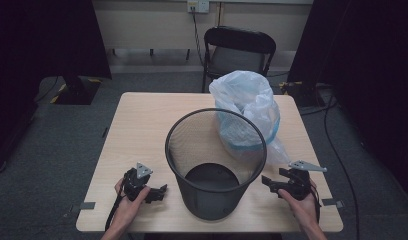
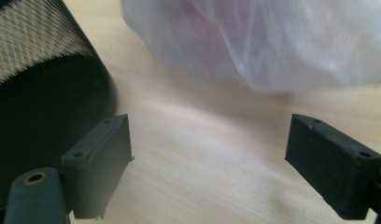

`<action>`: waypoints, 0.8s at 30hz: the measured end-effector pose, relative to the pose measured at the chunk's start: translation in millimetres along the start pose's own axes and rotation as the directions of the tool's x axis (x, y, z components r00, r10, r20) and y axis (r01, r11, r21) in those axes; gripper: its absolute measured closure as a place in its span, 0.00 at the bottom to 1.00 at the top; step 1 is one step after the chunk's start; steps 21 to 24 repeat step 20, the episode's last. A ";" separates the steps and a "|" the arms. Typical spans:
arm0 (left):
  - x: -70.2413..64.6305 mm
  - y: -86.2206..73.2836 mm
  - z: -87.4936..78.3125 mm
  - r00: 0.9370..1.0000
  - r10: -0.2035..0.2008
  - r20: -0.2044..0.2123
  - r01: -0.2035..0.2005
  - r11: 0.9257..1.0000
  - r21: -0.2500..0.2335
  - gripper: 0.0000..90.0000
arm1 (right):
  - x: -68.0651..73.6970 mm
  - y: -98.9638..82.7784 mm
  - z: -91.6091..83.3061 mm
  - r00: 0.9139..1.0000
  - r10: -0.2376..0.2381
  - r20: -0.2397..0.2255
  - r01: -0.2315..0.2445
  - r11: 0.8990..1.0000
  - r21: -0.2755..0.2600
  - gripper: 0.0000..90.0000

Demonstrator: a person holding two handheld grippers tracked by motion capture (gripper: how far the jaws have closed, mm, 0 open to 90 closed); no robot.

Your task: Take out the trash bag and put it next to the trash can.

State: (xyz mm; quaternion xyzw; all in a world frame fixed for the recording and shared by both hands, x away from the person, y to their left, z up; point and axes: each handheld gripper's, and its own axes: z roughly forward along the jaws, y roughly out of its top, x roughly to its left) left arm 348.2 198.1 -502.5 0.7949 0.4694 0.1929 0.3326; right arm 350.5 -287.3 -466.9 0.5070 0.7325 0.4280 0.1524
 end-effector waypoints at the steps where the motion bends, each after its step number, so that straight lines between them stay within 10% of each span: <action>1: -0.1 -0.2 -0.7 1.000 0.008 0.004 -0.008 1.000 0.005 0.00 | -1.9 -1.6 2.9 1.000 -0.003 0.011 0.003 1.000 0.022 0.15; 12: -0.6 -0.3 -0.4 1.000 0.005 0.002 -0.005 1.000 0.002 0.00 | -12.1 -15.0 24.6 0.977 -0.064 0.203 0.040 0.992 0.120 0.13; 24: -2.4 0.3 0.6 1.000 -0.011 -0.012 0.011 1.000 -0.002 0.00 | -9.2 -17.7 30.0 0.968 -0.091 0.235 0.069 0.993 0.099 0.12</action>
